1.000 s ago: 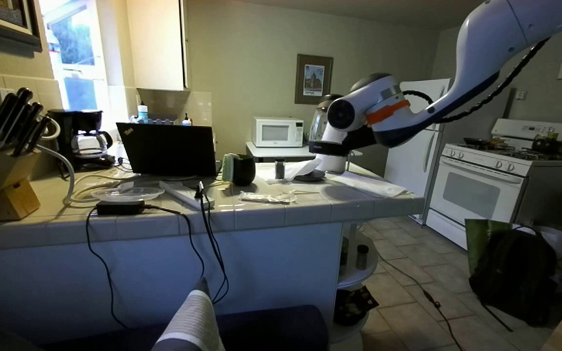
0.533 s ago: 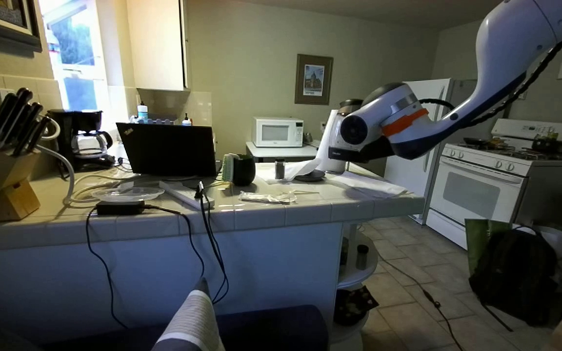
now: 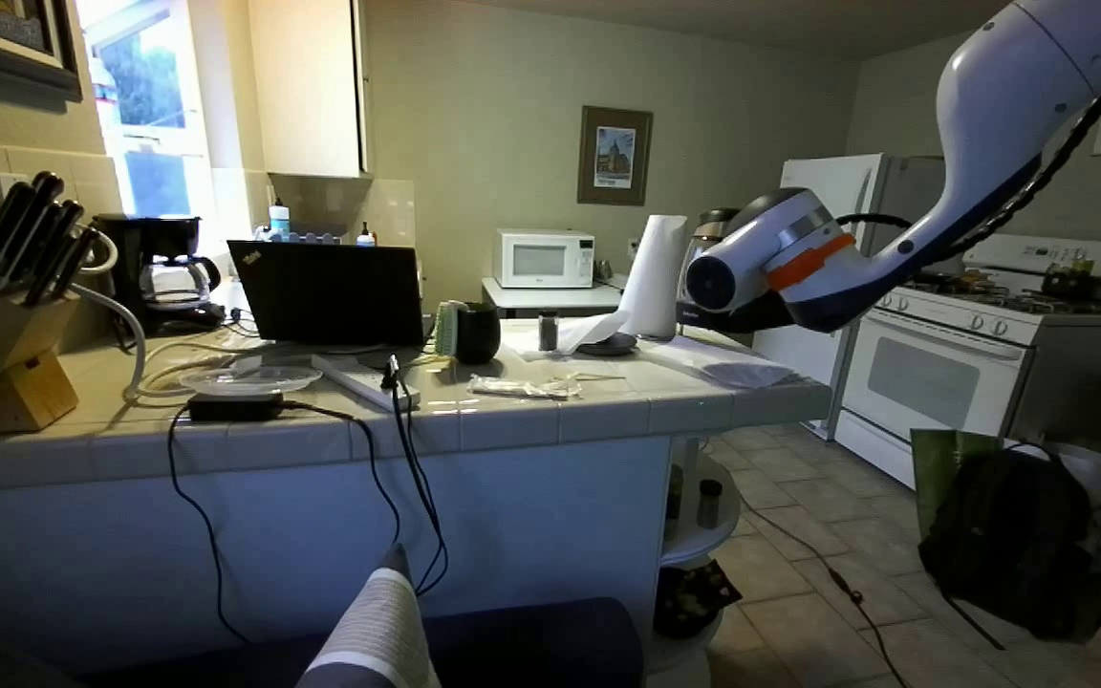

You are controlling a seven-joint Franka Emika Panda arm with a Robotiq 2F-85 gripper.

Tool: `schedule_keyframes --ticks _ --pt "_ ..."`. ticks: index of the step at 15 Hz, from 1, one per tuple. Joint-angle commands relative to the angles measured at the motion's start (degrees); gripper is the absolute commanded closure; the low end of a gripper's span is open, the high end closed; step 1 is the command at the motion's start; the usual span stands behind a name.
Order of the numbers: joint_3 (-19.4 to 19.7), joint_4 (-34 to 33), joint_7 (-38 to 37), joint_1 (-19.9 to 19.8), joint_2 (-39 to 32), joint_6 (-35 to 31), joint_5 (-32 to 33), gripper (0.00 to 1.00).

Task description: Move the coffee pot to the right edge of the counter

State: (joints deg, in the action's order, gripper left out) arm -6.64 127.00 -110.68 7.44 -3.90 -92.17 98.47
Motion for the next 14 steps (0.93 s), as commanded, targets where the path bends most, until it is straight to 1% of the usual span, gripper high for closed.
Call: schedule_keyframes --ticks 1,6,14 --pt "0.2 0.0 -2.5 -0.6 -0.8 2.3 1.2 0.85" --pt "0.1 -0.6 -2.7 -0.9 -3.7 2.5 1.3 0.85" --pt "0.0 -2.8 -3.5 -0.6 -7.3 2.8 4.0 0.85"
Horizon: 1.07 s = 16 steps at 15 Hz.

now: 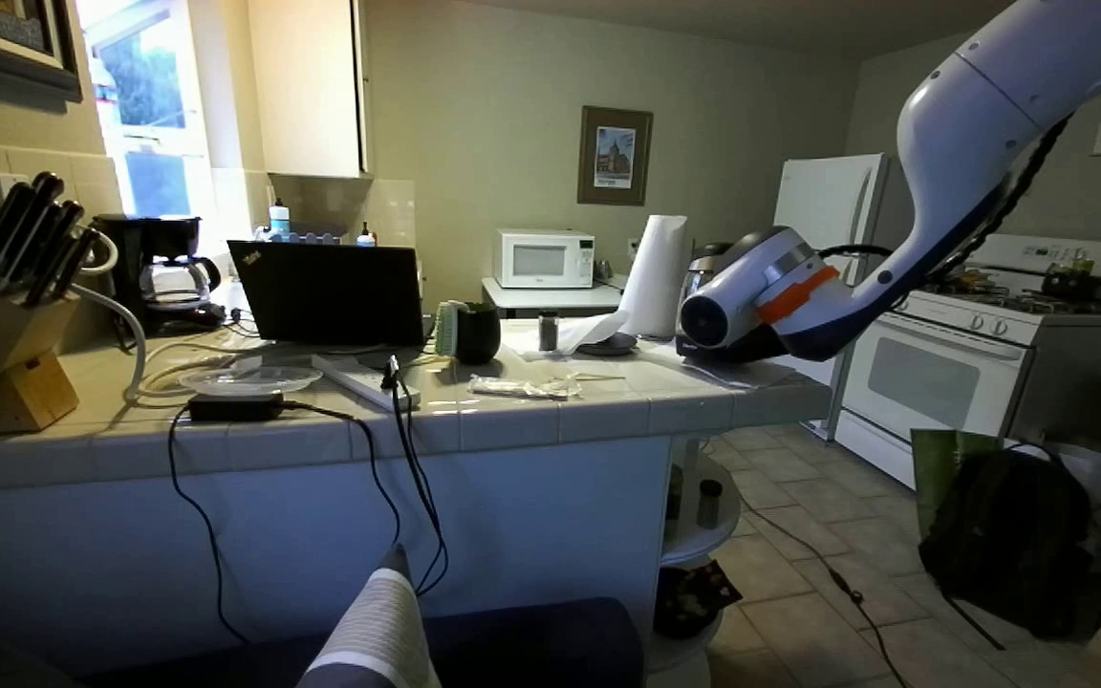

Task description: Move the coffee pot to the right edge of the counter

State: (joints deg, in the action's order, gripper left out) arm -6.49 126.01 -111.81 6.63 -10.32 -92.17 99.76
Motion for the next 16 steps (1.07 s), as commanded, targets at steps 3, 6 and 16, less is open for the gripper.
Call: schedule_keyframes --ticks 3,6,16 --pt "0.0 -2.4 -2.0 0.2 -2.1 2.6 4.1 0.85" --pt "-0.2 -2.8 -0.8 0.1 -2.8 2.0 3.2 0.85" --pt "-0.2 -4.6 7.2 -0.7 -4.1 0.8 -2.3 0.85"
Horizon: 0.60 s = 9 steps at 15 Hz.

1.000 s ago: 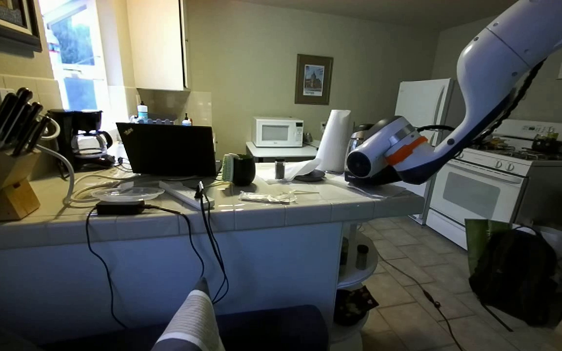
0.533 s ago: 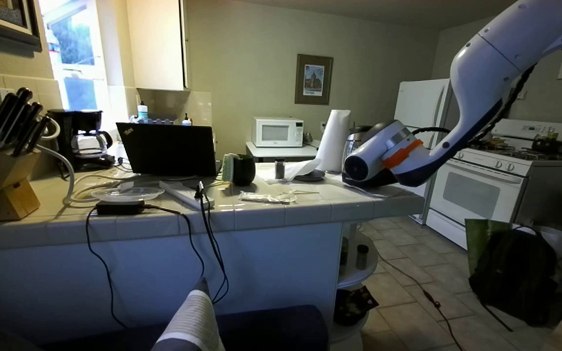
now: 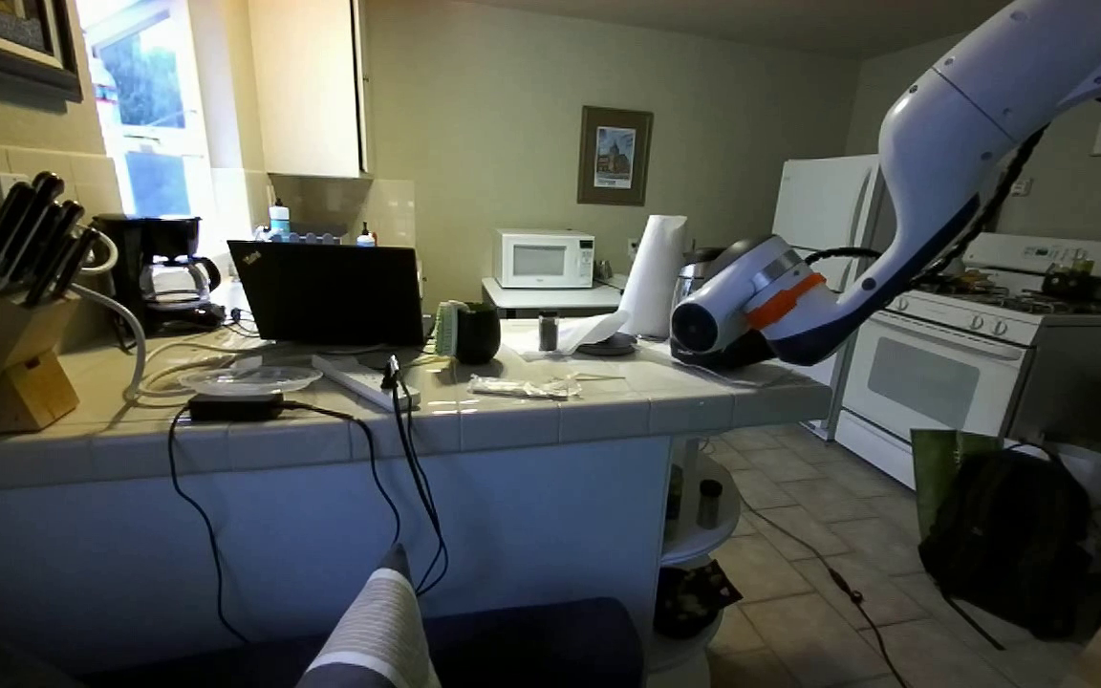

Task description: Move the coffee pot to the right edge of the counter

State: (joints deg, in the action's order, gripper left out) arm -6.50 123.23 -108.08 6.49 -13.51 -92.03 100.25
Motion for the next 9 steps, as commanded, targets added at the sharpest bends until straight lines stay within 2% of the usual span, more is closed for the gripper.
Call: schedule_keyframes --ticks 1,2,3,5,9 --pt "-0.2 -2.2 4.6 -0.7 -1.1 0.3 -3.8 0.85" --pt "-0.2 -2.4 5.3 -0.9 -1.1 -0.3 -4.8 0.85" --pt "-0.3 -2.6 5.7 -1.0 -1.2 -0.6 -6.1 0.35" --pt "-0.4 -3.1 6.6 -1.0 -1.4 -1.2 -8.2 0.27" --pt "-0.8 -4.1 10.0 -1.2 -0.6 -3.9 -13.1 0.00"
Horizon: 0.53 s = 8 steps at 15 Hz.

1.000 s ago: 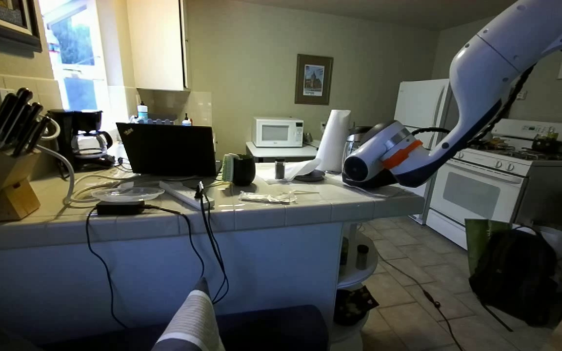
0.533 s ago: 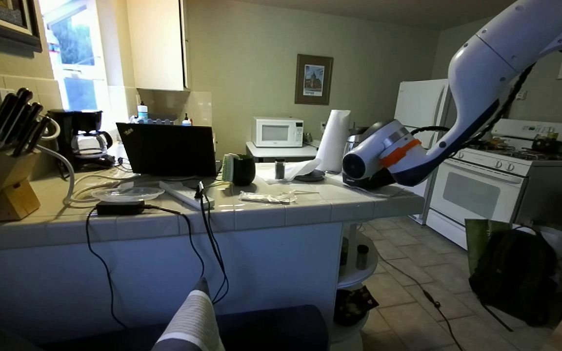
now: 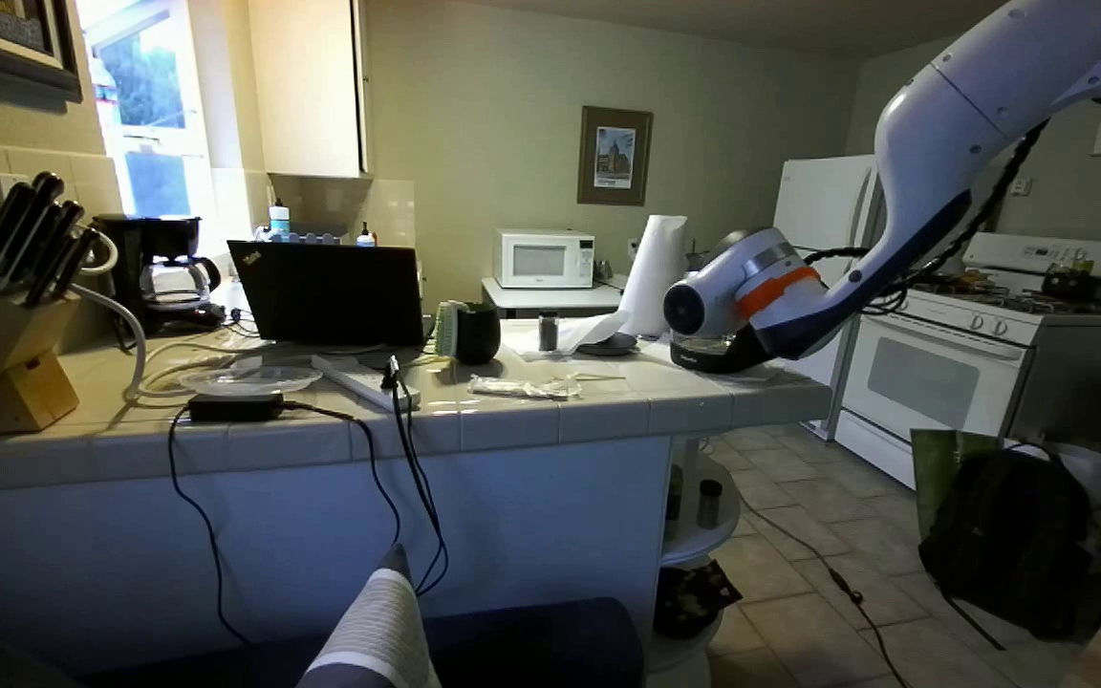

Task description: Move the coffee pot to the right edge of the counter

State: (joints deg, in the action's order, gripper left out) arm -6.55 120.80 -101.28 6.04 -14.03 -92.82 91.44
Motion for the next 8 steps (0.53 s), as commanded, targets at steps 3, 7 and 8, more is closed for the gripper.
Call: schedule_keyframes --ticks 3,7,8 --pt "-1.3 -2.3 7.3 -1.0 1.1 -9.2 -9.8 0.00" --pt "-2.2 -3.6 14.1 -0.3 4.2 -16.6 -20.3 0.00" --pt "-2.4 -4.4 16.9 -0.2 5.2 -17.3 -24.2 0.00"
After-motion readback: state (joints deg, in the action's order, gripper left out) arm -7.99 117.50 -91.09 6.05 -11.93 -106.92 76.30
